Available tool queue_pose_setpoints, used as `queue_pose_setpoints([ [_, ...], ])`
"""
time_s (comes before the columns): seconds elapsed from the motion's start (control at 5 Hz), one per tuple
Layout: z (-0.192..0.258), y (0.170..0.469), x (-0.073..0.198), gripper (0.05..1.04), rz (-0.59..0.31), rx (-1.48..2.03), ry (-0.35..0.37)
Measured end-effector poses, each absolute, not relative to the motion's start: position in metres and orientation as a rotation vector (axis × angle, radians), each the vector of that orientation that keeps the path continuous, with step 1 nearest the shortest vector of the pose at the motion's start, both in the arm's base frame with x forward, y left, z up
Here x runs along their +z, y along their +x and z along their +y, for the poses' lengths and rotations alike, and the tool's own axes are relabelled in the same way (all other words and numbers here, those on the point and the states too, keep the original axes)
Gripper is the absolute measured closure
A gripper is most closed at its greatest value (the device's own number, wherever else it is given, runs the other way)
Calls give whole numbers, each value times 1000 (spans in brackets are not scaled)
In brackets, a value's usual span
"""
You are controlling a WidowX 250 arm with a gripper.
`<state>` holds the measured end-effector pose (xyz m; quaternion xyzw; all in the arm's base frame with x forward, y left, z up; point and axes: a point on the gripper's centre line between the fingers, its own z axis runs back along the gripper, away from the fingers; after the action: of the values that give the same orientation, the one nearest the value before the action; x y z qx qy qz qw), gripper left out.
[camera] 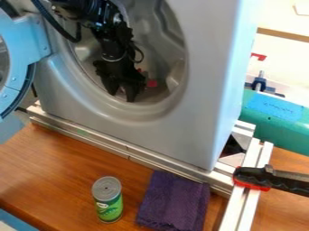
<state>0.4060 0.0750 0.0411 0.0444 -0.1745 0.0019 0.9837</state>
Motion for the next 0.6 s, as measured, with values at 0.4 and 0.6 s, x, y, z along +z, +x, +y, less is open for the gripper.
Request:
queue_pose_setpoints([
  [0.4, 71, 390, 38, 837, -309, 24, 88],
  [0.6, 64, 380, 49, 967, -307, 45, 35],
])
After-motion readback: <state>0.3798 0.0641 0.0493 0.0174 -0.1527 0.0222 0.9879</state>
